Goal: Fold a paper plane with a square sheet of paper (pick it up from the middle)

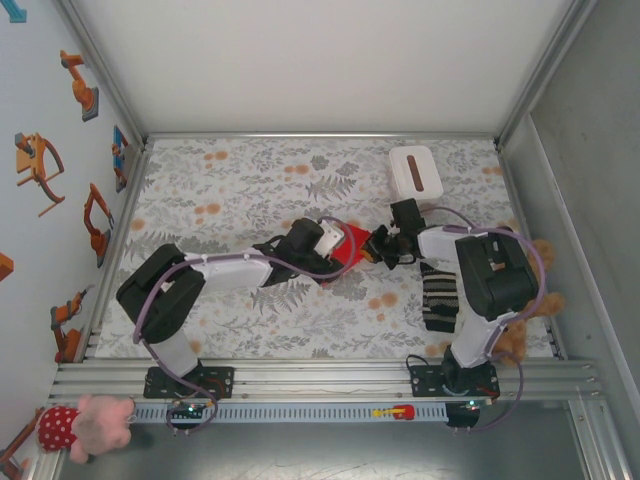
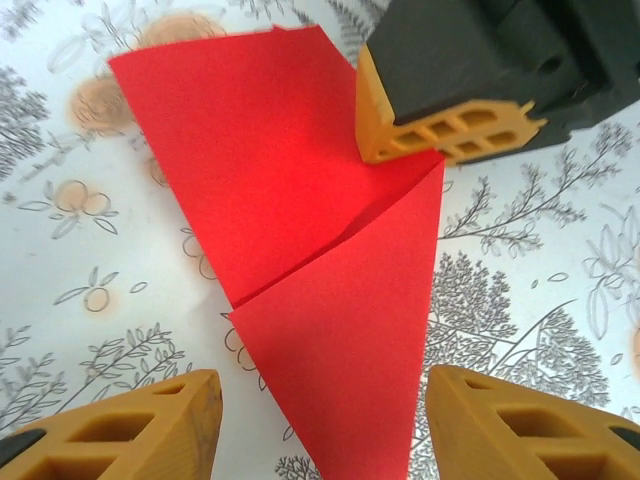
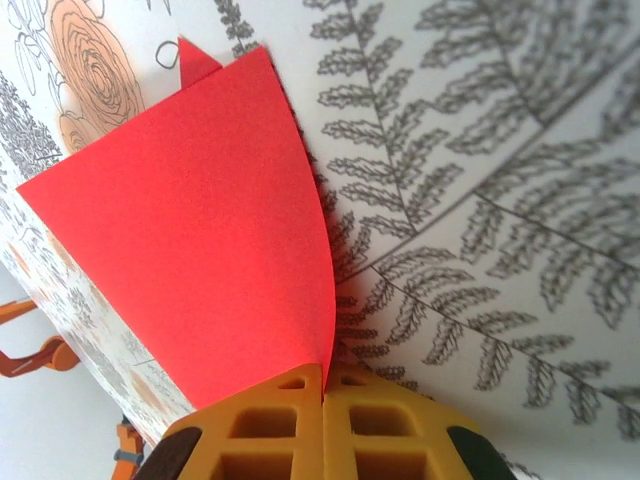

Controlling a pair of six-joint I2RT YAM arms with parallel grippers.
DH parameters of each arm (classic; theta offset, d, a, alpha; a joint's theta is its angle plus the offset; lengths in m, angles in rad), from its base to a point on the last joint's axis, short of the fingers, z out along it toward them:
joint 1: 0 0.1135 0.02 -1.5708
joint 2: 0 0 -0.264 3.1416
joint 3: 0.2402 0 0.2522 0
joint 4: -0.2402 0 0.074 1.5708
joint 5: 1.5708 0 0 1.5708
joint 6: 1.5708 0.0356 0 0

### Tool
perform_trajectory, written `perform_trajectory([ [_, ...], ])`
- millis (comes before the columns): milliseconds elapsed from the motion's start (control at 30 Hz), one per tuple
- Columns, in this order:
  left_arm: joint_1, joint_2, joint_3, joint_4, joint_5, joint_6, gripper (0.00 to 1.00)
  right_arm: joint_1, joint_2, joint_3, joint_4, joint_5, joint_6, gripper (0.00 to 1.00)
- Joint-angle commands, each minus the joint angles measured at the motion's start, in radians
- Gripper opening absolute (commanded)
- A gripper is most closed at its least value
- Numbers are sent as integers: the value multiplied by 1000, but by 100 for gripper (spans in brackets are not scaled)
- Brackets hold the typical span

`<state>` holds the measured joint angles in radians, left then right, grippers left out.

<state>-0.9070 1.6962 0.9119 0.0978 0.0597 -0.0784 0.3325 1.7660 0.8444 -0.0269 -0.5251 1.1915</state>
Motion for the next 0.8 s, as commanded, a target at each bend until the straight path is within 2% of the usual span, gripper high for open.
perform_trajectory([
  [0, -22, -55, -29, -31, -44, -44, 57, 16, -36, -22, 45, 46, 68, 0],
  [133, -58, -63, -33, -14, -50, -54, 57, 27, -36, -30, 57, 59, 98, 0],
  [333, -84, 24, 12, -21, -58, -46, 57, 36, -39, -24, 47, 65, 115, 0],
  [767, -86, 160, 97, -51, -138, -47, 55, 43, -47, -4, 6, 59, 120, 0],
])
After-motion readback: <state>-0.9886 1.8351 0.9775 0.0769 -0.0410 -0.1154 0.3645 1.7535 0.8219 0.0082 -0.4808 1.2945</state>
